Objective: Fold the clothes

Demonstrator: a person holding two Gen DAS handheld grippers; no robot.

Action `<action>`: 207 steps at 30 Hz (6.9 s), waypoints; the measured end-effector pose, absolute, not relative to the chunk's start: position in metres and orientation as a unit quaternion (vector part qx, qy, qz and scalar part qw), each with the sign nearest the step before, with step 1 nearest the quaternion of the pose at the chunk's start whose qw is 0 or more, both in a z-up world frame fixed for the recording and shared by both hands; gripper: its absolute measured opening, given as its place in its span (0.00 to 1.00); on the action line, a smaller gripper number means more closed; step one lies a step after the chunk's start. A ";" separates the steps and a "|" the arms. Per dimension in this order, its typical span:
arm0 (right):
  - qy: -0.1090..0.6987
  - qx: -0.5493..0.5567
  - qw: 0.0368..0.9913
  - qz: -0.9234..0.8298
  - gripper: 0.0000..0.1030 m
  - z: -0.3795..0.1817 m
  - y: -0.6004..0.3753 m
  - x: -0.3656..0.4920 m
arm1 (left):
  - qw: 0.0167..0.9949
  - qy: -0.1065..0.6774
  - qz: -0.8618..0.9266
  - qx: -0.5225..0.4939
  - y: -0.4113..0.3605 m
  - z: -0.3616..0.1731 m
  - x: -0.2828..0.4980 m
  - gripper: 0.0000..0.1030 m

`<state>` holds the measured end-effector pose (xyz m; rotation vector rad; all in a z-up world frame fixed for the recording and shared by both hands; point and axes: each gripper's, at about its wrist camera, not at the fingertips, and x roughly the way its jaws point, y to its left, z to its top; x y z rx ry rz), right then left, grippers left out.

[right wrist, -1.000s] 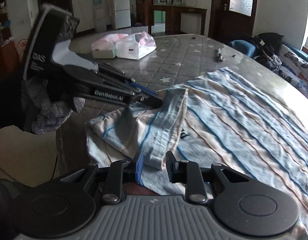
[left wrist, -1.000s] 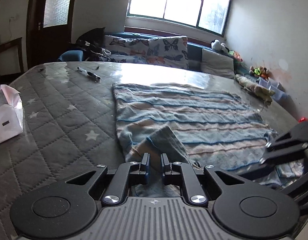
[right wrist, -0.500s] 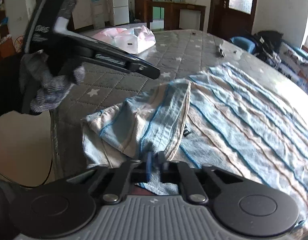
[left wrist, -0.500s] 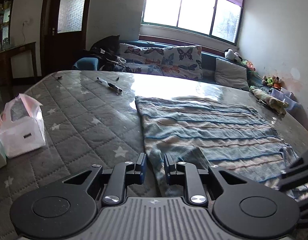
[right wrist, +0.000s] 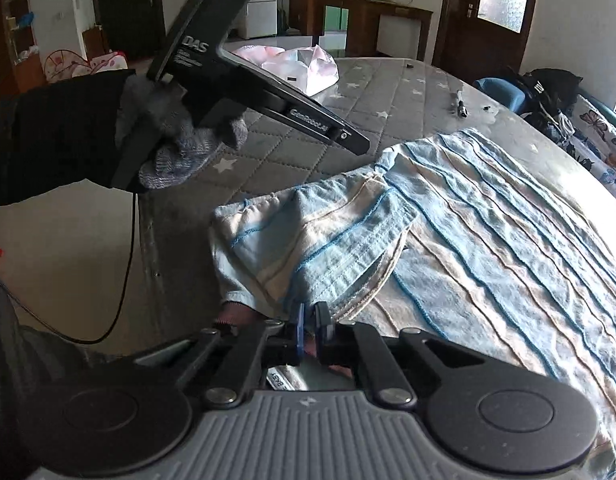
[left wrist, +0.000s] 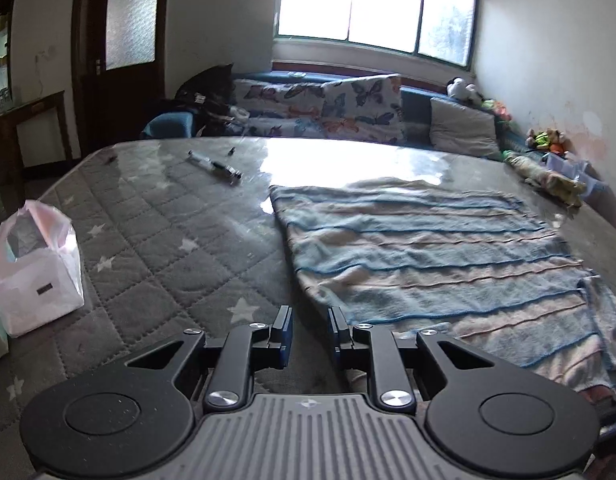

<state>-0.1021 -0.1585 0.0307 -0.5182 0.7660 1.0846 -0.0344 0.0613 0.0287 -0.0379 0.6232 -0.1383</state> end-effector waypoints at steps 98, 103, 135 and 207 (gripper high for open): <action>0.397 -0.117 0.836 0.361 0.18 0.025 -0.291 -0.104 | 0.927 0.318 -0.159 0.115 -0.019 0.012 -0.109 0.45; 0.382 -0.118 0.852 0.337 0.19 0.029 -0.297 -0.102 | 0.924 0.321 -0.170 0.121 -0.009 0.017 -0.121 0.45; 0.382 -0.231 0.832 0.331 0.36 0.026 -0.307 -0.145 | 0.881 0.267 -0.293 0.257 -0.034 0.006 -0.172 0.45; 0.329 -0.143 0.867 0.347 0.03 0.080 -0.321 -0.128 | 0.913 0.226 -0.262 0.217 0.008 0.060 -0.195 0.06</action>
